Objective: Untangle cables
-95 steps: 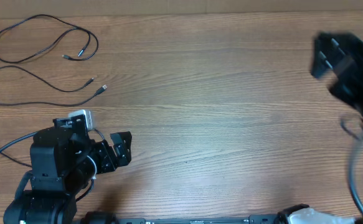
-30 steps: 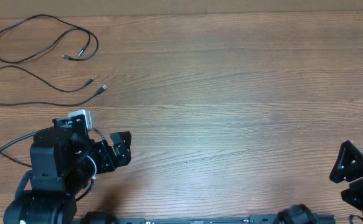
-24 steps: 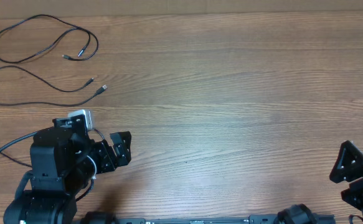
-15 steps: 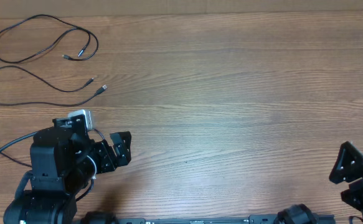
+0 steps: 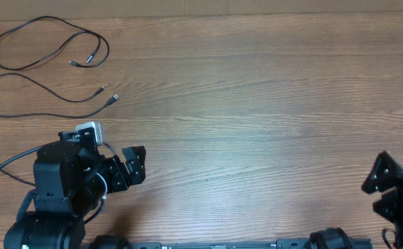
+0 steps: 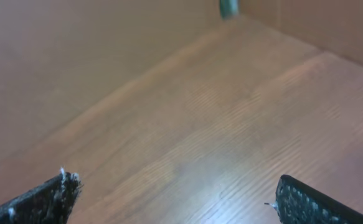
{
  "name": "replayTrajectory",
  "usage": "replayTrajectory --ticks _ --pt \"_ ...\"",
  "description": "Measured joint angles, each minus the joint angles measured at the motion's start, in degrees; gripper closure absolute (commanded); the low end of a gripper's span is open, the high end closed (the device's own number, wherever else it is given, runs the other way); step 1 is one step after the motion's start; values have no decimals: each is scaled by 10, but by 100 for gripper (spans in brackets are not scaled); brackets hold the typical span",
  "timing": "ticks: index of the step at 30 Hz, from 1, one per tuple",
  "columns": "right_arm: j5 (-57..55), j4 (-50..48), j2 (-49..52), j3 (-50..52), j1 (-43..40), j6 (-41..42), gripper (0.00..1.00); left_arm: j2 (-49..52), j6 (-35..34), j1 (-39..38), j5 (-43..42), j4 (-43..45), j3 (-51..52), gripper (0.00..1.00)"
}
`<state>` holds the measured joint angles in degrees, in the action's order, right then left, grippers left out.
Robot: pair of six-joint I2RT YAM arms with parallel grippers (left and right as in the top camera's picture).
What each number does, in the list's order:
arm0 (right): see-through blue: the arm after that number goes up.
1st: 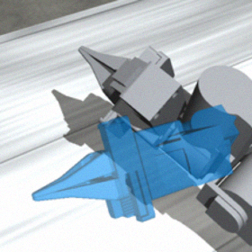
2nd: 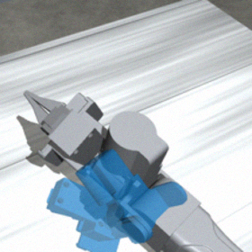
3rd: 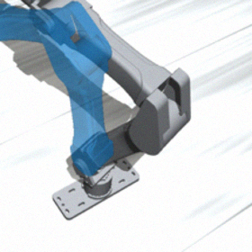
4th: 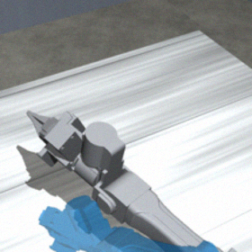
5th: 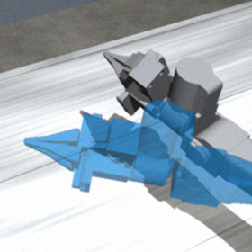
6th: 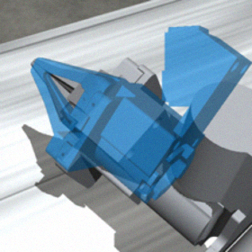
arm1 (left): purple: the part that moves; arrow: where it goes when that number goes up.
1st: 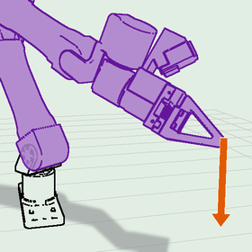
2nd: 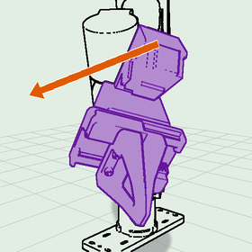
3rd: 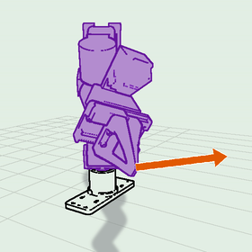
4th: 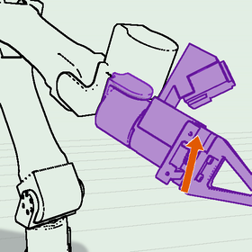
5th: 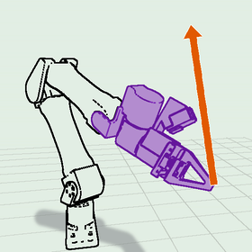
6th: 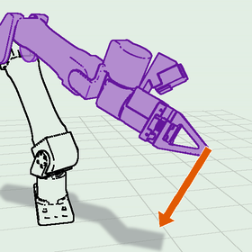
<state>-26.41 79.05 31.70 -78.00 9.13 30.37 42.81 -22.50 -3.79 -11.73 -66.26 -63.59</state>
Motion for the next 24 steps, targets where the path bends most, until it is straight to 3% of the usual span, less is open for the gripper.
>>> replayTrajectory --ticks 6,10,15,24 --pt "90 -130 -4 65 -47 -116 0 0 0 0 0 0 0 1" --pt "159 -246 -39 169 -55 -186 0 0 0 0 0 0 0 0" --pt "207 -331 -136 316 -57 -221 0 0 0 0 0 0 0 0" --pt "231 -432 -241 484 -57 -244 0 0 0 0 0 0 0 0"
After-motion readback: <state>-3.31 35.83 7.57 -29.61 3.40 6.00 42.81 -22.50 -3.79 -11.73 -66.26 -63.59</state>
